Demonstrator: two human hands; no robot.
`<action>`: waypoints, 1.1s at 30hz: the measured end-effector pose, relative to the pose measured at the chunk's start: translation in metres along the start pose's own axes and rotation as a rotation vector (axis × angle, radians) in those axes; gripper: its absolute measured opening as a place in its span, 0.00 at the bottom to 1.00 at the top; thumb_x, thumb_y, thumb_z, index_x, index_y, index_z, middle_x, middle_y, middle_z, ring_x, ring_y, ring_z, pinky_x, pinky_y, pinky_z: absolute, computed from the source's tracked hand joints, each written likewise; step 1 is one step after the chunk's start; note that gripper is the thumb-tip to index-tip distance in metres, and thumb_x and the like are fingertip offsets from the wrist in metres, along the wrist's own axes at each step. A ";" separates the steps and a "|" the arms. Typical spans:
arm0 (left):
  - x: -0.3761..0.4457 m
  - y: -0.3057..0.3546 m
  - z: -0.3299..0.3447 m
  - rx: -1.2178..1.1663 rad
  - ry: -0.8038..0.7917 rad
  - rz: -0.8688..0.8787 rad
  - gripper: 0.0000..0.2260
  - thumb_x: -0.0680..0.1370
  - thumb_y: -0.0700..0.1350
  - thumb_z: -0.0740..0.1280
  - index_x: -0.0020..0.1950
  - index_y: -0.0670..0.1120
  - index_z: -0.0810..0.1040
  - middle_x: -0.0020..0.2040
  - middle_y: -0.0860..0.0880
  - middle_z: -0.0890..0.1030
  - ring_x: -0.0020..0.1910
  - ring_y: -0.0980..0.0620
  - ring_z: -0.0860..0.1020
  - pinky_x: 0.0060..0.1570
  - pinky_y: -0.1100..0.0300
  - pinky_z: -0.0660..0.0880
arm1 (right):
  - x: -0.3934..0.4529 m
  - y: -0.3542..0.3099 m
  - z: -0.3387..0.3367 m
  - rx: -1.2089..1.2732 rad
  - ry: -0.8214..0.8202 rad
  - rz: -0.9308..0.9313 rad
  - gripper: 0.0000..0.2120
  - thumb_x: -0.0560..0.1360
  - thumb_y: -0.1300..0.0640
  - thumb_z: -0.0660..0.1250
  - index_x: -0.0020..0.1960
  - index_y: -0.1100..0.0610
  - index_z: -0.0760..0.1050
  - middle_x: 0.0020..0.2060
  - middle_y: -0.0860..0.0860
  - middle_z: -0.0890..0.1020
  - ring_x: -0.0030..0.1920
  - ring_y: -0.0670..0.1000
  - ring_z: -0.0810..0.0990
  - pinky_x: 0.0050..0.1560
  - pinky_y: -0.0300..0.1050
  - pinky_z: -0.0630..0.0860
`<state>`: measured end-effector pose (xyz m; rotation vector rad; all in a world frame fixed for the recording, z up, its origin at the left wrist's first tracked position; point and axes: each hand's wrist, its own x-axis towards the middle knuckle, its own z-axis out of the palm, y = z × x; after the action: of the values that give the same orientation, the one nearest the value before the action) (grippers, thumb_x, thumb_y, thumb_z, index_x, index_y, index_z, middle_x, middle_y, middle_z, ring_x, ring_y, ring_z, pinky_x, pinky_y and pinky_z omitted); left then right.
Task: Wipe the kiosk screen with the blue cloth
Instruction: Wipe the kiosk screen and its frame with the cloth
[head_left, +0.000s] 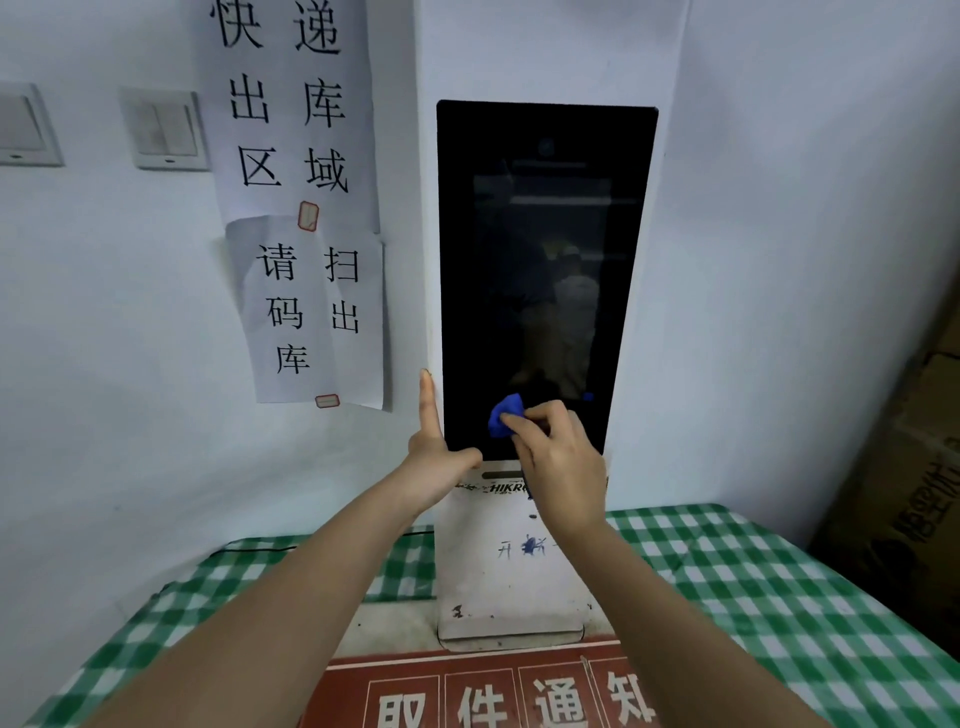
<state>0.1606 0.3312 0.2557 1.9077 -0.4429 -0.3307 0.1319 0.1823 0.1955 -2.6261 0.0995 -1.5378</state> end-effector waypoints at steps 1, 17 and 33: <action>0.000 -0.001 0.000 0.001 0.002 0.001 0.45 0.77 0.35 0.62 0.75 0.60 0.30 0.38 0.62 0.58 0.35 0.63 0.65 0.35 0.69 0.66 | 0.003 0.003 -0.002 -0.001 0.010 -0.005 0.17 0.67 0.64 0.75 0.54 0.55 0.81 0.46 0.52 0.79 0.42 0.53 0.77 0.21 0.41 0.70; 0.003 -0.016 -0.008 -0.103 0.037 -0.037 0.39 0.76 0.41 0.64 0.77 0.61 0.44 0.75 0.45 0.59 0.70 0.47 0.65 0.68 0.49 0.67 | 0.012 -0.016 -0.002 0.144 0.122 0.235 0.14 0.71 0.62 0.72 0.56 0.54 0.80 0.46 0.50 0.78 0.42 0.50 0.77 0.27 0.45 0.75; 0.004 -0.031 -0.007 -0.145 -0.037 -0.070 0.38 0.75 0.40 0.65 0.78 0.57 0.47 0.77 0.52 0.59 0.74 0.49 0.63 0.73 0.46 0.61 | 0.018 -0.016 -0.001 0.101 0.150 0.228 0.13 0.72 0.61 0.71 0.56 0.54 0.80 0.47 0.51 0.78 0.43 0.51 0.77 0.28 0.45 0.76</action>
<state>0.1718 0.3458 0.2298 1.7806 -0.3667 -0.4331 0.1401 0.1966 0.2138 -2.3282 0.3127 -1.6113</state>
